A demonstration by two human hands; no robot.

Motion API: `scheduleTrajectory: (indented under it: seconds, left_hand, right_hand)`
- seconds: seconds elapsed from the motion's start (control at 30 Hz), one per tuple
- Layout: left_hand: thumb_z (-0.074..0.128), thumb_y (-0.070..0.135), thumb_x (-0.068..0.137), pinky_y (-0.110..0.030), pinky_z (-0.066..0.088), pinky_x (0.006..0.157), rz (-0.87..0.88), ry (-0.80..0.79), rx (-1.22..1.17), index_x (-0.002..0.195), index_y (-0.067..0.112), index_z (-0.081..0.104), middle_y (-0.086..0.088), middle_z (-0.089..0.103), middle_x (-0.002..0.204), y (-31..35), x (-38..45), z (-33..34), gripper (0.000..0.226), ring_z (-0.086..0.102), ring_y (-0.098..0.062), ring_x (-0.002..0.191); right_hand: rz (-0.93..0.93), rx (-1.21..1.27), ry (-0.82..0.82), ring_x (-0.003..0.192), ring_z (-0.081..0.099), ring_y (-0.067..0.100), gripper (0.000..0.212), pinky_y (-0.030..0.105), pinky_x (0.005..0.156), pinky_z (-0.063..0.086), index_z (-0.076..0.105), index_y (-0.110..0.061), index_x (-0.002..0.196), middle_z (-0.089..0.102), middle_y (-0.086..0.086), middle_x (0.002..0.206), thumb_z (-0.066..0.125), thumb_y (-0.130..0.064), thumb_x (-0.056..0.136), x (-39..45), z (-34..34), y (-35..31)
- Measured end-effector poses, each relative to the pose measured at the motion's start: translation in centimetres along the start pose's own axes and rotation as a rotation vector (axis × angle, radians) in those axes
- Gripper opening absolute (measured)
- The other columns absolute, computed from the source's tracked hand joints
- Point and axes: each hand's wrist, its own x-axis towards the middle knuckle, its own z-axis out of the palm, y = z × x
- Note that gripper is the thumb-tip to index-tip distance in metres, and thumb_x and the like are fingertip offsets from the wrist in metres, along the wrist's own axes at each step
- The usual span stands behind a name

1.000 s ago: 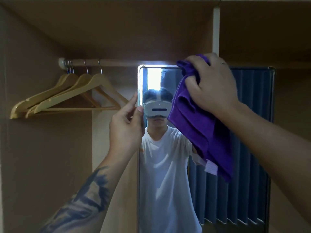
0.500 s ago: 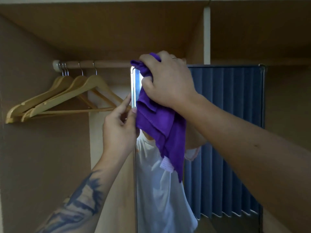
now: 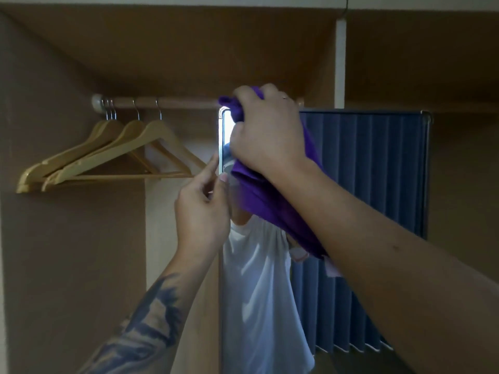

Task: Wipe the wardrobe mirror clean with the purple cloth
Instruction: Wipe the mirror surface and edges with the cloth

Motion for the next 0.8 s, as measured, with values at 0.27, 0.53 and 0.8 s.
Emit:
scheduleTrajectory:
  seconds: [0.27, 0.53, 0.8]
  left_hand:
    - [0.057, 0.002, 0.102, -0.019, 0.054, 0.084, 0.025, -0.08, -0.019, 0.136, 0.022, 0.067, 0.02, 0.077, 0.106, 0.3, 0.1, -0.6, 0.041, 0.07, 0.002, 0.101]
    - [0.059, 0.005, 0.103, -0.016, 0.052, 0.081, -0.008, -0.106, -0.05, 0.146, 0.017, 0.056, -0.002, 0.074, 0.104, 0.4, -0.4, -1.0, 0.044, 0.066, -0.003, 0.086]
    - [0.062, 0.002, 0.099, -0.025, 0.051, 0.094, -0.117, -0.12, -0.196, 0.128, 0.035, 0.062, 0.006, 0.078, 0.108, -0.1, -2.5, -1.8, 0.044, 0.066, 0.008, 0.087]
  right_hand:
    - [-0.379, -0.096, -0.125, 0.111, 0.057, 0.035, 0.046, 0.043, 0.094, 0.046, 0.065, -0.025, 0.129, 0.056, 0.009, 0.132, 0.044, -0.03, 0.088, 0.8, 0.3, -0.4]
    - [-0.049, -0.055, -0.133, 0.107, 0.06, 0.032, 0.04, 0.049, 0.092, 0.051, 0.055, -0.02, 0.134, 0.06, 0.012, 0.118, 0.048, -0.021, 0.095, 1.3, -2.9, 5.8]
    - [-0.005, -0.068, -0.131, 0.109, 0.058, 0.034, 0.046, 0.037, 0.081, 0.042, 0.056, -0.017, 0.135, 0.058, 0.013, 0.122, 0.054, -0.017, 0.089, 1.7, -2.3, 4.7]
